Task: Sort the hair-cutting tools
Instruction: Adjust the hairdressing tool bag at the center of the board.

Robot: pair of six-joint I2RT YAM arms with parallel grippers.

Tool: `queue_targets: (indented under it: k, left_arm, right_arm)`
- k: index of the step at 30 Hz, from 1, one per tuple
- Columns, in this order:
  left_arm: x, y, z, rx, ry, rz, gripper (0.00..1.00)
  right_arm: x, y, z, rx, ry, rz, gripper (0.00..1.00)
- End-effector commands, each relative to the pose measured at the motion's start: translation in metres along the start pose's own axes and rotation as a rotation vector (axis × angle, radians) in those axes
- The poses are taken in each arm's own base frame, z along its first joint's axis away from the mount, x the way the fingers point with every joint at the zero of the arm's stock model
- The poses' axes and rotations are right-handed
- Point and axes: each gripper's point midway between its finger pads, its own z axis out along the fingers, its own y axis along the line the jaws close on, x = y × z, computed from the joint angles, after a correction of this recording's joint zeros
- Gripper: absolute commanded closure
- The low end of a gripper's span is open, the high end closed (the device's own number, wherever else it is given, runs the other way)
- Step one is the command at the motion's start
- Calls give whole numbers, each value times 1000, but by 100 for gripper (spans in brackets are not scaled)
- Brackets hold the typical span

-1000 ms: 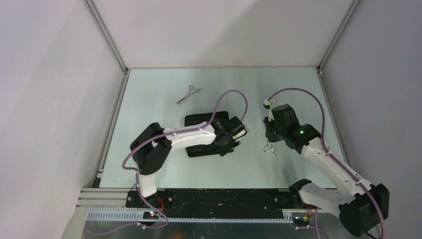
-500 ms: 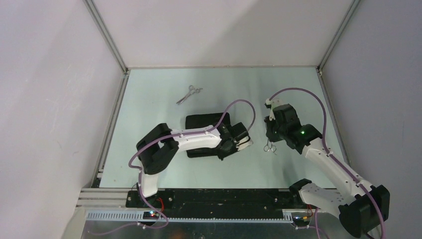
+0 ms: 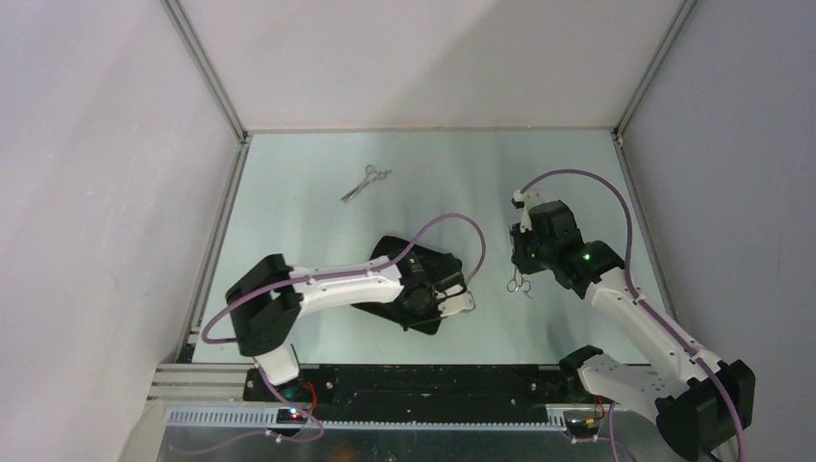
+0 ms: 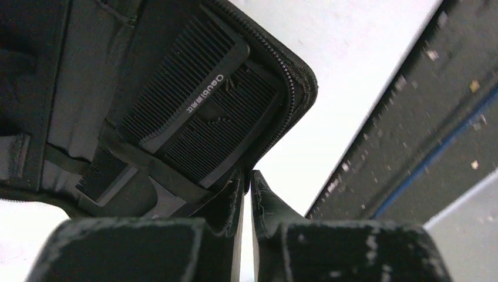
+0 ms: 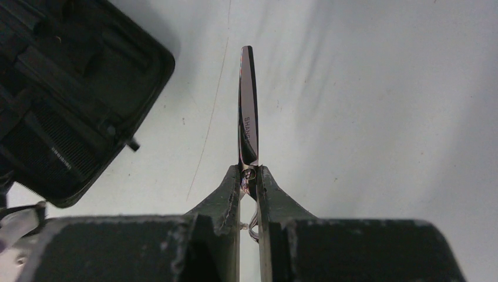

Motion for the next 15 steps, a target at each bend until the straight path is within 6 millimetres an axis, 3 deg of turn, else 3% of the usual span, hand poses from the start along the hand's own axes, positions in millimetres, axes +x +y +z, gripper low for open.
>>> queue_targets:
  k: [1, 3, 8, 12, 15]
  left_arm:
    - [17, -29, -23, 109, -32, 50, 85]
    - [23, -34, -23, 121, -38, 28, 78]
    - [25, -30, -25, 73, -79, -37, 34]
    - [10, -19, -36, 59, -179, -146, 21]
    - [3, 8, -55, 37, -318, -294, 15]
  right_arm:
    - [-11, 8, -2, -47, -48, 6, 100]
    - [-10, 12, -1, -65, -38, -10, 100]
    - [-1, 29, 8, -105, 24, -89, 100]
    - [6, 47, 19, -131, 112, -178, 100]
    - [5, 57, 27, -138, 158, -230, 100]
